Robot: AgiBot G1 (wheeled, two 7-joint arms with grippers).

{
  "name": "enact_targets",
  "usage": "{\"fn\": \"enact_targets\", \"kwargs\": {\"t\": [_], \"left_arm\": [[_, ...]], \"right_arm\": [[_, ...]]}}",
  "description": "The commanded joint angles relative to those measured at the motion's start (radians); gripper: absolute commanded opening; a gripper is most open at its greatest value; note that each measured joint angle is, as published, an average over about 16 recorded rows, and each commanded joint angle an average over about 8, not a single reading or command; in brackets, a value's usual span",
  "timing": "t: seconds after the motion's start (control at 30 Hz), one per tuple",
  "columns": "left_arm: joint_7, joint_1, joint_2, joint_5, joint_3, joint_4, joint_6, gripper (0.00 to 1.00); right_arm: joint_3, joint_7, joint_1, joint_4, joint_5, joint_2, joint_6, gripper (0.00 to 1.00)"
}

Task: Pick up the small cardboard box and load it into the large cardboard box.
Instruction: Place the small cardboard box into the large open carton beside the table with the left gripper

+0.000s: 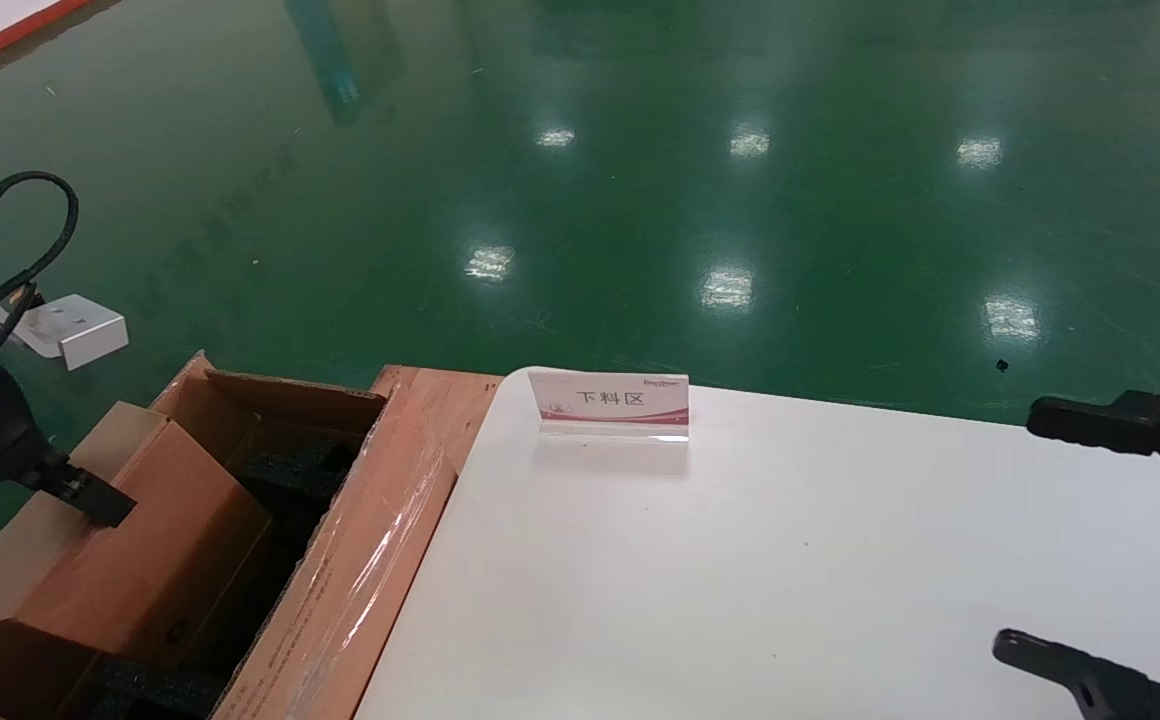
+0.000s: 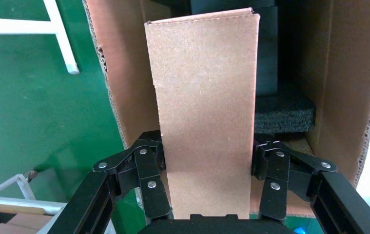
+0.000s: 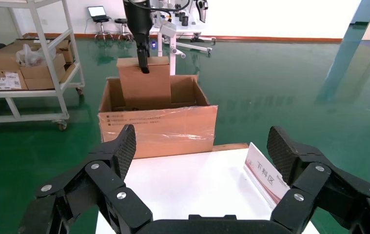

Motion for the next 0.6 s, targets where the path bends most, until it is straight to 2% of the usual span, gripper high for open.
{"fn": "enact_targets", "kwargs": {"t": [0.03, 0.6], "left_arm": [[-0.004, 0.009, 0.002, 0.004, 0.000, 0.004, -0.008, 0.00], [-0.041, 0.069, 0.031, 0.050, 0.014, 0.026, -0.057, 0.00]], "right_arm": [[0.000, 0.000, 0.000, 0.000, 0.000, 0.000, 0.000, 1.00], [-0.001, -0.001, 0.000, 0.000, 0.001, 0.000, 0.000, 1.00]]}}
